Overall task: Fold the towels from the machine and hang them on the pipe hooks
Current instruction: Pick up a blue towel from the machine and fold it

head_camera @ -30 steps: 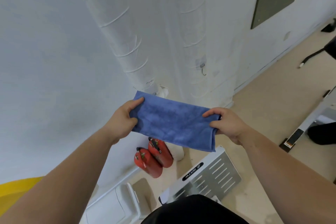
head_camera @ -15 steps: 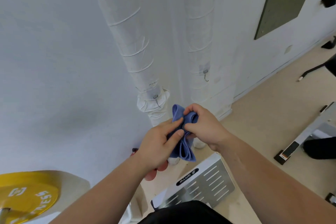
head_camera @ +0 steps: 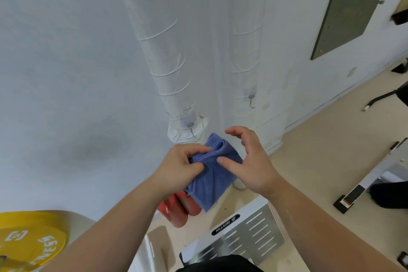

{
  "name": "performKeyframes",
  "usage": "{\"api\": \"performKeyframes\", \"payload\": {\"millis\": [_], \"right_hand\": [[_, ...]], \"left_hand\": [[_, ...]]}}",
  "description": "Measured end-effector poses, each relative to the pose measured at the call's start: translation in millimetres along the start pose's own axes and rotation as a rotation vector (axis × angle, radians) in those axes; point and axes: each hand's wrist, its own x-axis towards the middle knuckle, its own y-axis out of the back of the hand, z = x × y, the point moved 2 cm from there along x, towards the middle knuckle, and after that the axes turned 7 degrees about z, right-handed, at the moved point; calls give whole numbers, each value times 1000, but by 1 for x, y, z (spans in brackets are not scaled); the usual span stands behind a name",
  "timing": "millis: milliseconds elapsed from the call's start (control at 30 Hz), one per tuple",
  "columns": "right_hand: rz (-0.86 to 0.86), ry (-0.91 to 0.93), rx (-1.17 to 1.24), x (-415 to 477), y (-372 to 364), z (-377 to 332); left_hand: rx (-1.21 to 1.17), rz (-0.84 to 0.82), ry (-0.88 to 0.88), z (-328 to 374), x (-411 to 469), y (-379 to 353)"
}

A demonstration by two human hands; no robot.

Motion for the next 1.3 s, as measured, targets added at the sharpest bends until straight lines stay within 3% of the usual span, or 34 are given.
{"api": "performKeyframes", "payload": {"millis": [133,267,400,533,600,800,900,967,1033,1133,1300], "right_hand": [[-214,-9,176,-3,11,-14],[-325,-13,220,-6,14,-25],[-257,-12,260,-6,12,-26],[-138,-95,323,-1,15,-19],[-129,-187,393,3,16,-17],[-2,-347,339,12,12,-2],[-187,-308,343,8,6,-1],[-240,-253,275,7,2,-1],[-175,-216,216,11,0,-1],[-124,-212,298,20,-4,-8],[-140,-105,316,37,-7,-24]], "left_hand": [[-354,-252,118,12,2,13],[-594,-325,221,9,11,24],[-692,-295,272,-4,11,26],[-984,-252,343,-17,-5,10],[-966,-173,367,-23,-9,0],[-745,341,346,-16,-10,-11],[-622,459,291,-6,-8,-6],[-551,481,233,-4,-7,-1],[-481,489,178,-1,-7,3],[-440,478,111,0,-10,9],[-313,303,58,-1,-8,32]]}}
